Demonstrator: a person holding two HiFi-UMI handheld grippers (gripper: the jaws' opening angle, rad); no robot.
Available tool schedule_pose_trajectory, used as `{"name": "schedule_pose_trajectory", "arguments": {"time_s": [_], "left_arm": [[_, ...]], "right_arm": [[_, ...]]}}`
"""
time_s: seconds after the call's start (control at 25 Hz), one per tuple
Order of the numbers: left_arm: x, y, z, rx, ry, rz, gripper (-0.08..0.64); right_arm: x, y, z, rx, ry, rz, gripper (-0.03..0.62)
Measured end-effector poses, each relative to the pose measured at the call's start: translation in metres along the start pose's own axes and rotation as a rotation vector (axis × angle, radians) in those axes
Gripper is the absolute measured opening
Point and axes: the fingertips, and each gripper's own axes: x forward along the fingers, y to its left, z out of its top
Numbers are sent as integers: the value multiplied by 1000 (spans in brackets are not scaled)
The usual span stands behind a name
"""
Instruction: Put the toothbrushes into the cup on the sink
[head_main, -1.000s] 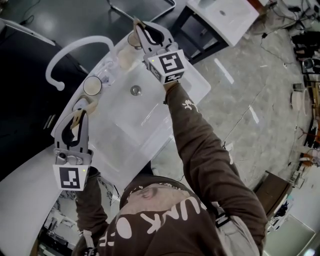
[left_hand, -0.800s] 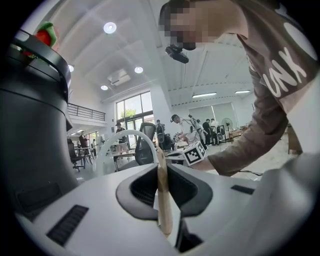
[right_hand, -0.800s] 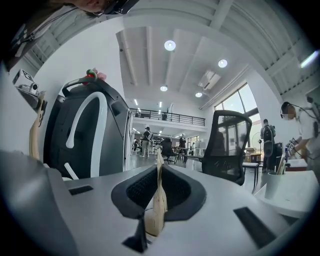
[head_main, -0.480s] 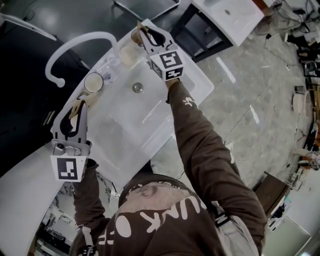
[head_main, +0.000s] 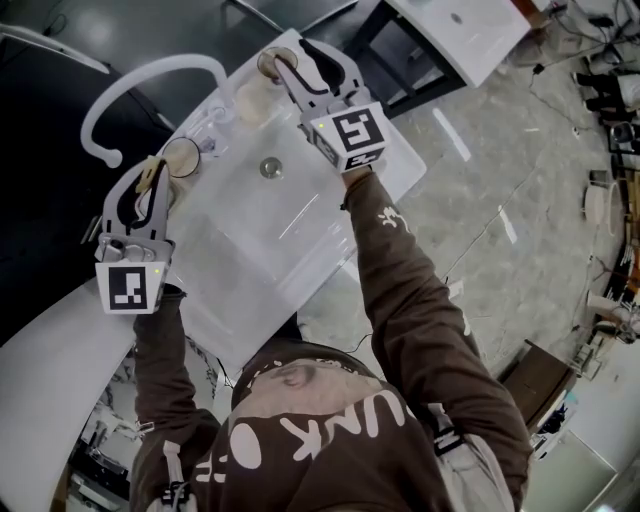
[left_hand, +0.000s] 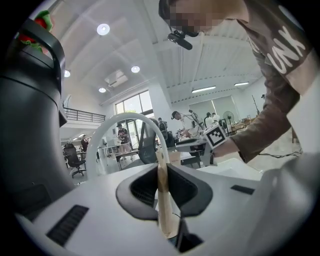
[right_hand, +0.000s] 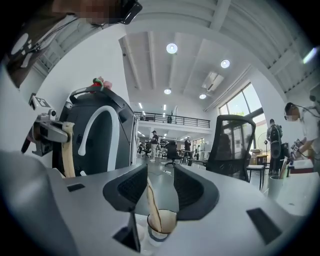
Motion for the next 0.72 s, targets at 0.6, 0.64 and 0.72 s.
{"name": "schedule_pose_trajectory", "arguments": {"time_s": [0.6, 0.64, 0.72], "left_arm": [[37, 8, -62, -64, -1, 47, 41], [36, 8, -59, -64, -6, 46, 41], [31, 7, -52, -48, -19, 45, 43]], "right_arm": [[-60, 20, 38, 27, -79, -3, 175], [-63, 21, 39, 28, -77, -8, 175], [-70, 27, 45, 23, -79, -12, 175]]}}
